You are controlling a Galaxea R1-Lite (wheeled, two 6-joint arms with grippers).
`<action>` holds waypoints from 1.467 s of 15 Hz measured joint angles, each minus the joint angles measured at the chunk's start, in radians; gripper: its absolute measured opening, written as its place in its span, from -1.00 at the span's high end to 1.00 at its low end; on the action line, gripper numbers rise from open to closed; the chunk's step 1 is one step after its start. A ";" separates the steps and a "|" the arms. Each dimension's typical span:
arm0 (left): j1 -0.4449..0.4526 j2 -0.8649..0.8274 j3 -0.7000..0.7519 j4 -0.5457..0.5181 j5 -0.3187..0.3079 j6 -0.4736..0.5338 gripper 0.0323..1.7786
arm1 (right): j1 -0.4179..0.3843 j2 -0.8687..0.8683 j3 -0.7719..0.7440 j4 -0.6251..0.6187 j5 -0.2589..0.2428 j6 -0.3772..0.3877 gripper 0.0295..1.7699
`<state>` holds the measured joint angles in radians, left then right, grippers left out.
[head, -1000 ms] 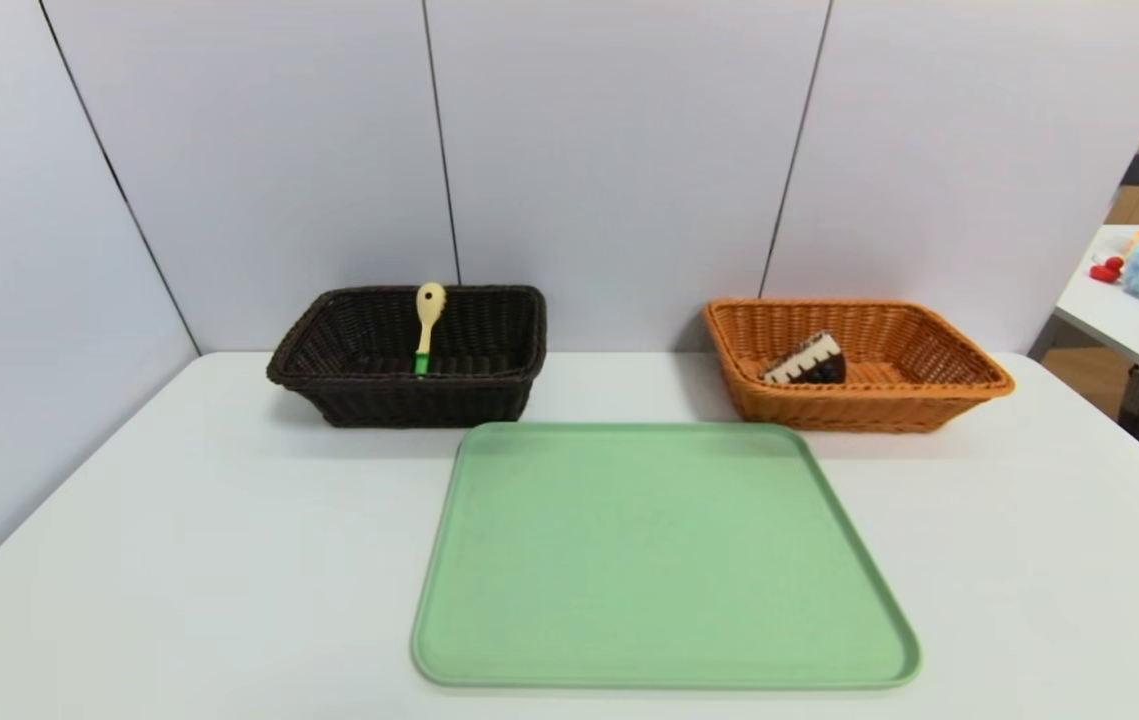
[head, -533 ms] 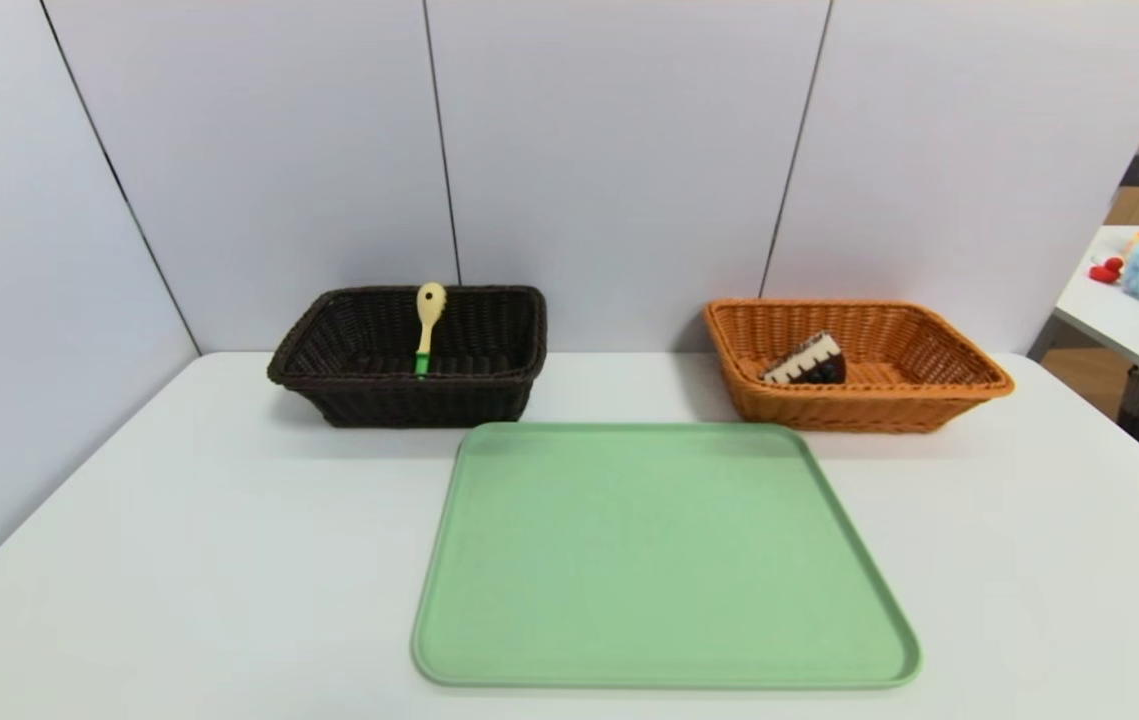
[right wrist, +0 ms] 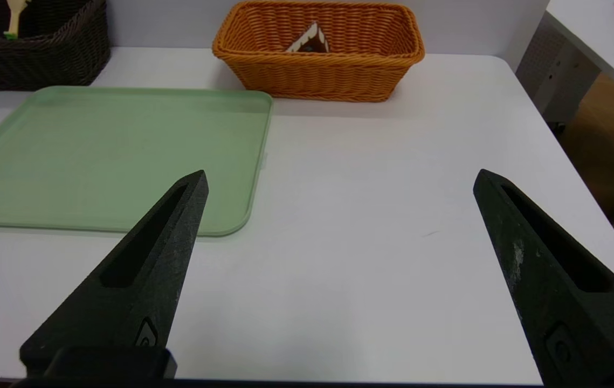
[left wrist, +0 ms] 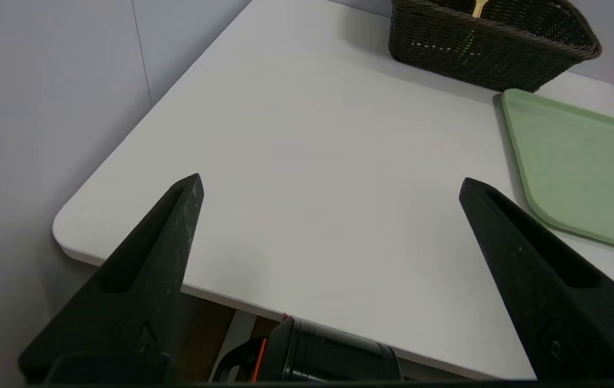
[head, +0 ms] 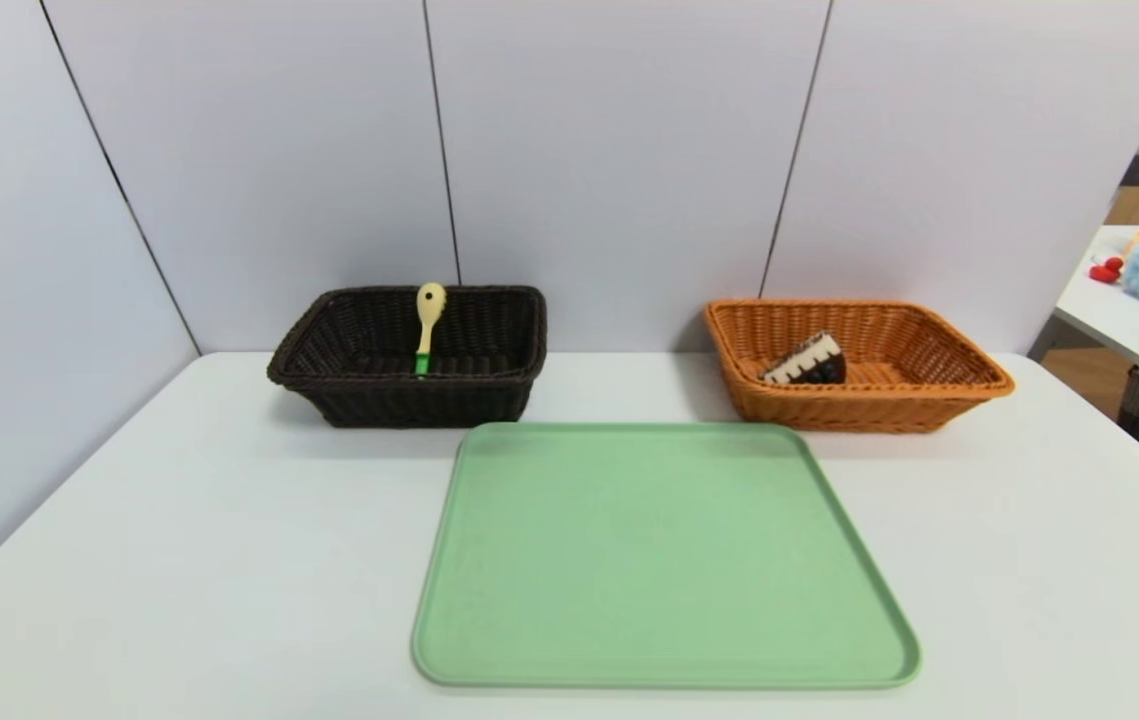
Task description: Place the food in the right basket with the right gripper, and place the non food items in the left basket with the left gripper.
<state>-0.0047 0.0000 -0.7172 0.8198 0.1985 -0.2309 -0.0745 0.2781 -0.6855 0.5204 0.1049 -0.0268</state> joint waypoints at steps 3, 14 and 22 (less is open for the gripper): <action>0.000 0.000 0.028 -0.001 0.012 0.021 -0.90 | 0.054 -0.016 0.014 0.004 -0.010 -0.003 -0.92; 0.000 0.000 0.079 -0.118 -0.004 0.246 -0.90 | 0.092 -0.122 0.095 -0.051 -0.047 -0.027 -0.92; 0.000 0.000 0.289 -0.479 -0.002 0.283 -0.90 | 0.081 -0.272 0.348 -0.396 -0.109 -0.112 -0.92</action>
<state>-0.0047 0.0000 -0.4281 0.3411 0.1966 0.0519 0.0062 0.0062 -0.3377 0.1245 -0.0043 -0.1385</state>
